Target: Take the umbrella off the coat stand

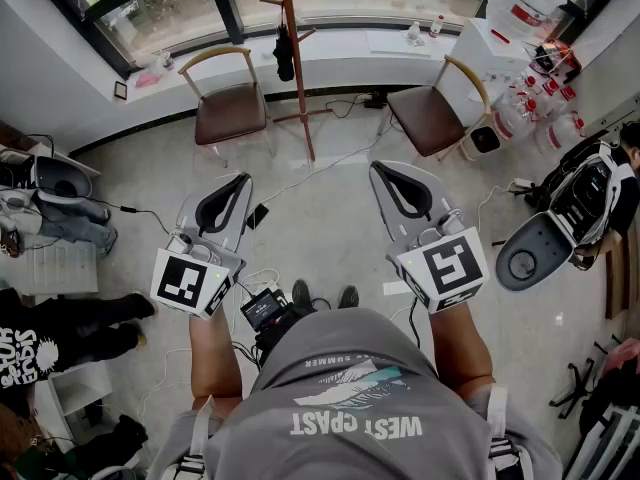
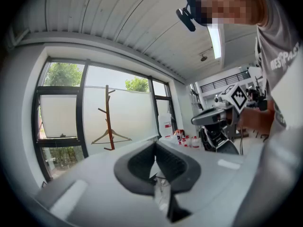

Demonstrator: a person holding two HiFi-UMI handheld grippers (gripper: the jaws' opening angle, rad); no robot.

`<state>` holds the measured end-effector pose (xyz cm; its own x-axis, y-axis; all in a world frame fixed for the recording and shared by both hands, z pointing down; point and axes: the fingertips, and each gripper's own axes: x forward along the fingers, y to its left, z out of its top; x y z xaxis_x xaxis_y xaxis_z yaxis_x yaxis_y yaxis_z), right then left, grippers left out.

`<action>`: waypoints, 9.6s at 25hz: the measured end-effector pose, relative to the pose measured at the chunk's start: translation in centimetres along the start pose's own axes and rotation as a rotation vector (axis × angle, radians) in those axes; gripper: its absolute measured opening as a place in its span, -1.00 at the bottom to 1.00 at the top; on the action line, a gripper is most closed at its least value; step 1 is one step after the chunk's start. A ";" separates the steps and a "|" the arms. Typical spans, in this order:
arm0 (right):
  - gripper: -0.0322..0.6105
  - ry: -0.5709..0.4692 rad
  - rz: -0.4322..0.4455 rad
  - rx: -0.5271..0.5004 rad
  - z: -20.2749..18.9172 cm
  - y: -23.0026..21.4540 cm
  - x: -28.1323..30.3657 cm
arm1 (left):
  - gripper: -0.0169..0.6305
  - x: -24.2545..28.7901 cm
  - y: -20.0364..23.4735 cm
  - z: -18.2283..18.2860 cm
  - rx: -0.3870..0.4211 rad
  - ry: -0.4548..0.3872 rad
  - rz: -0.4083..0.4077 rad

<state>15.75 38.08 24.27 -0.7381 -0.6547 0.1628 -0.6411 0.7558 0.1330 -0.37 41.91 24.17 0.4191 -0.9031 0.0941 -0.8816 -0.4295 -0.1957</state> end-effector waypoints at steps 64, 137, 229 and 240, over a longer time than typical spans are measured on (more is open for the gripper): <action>-0.89 0.036 -0.222 0.093 -0.2 -9.9 18.4 | -0.94 18.2 15.3 -5.6 -0.027 -0.002 -0.241; -0.89 0.062 0.043 0.148 -3.4 -33.9 40.0 | -0.94 46.7 26.0 -7.4 -0.065 0.133 -0.071; -0.89 0.389 0.191 0.192 -16.1 -34.0 67.2 | -0.24 65.3 45.1 -38.9 -0.271 0.378 -0.073; -0.89 0.397 0.186 0.193 -16.3 -33.9 66.9 | -0.32 66.3 44.3 -38.7 -0.242 0.324 -0.132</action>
<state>-8.47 -31.21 46.62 -0.7310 -0.4269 0.5324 -0.5608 0.8204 -0.1121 -20.04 -36.90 59.54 0.4755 -0.7769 0.4128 -0.8668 -0.4938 0.0693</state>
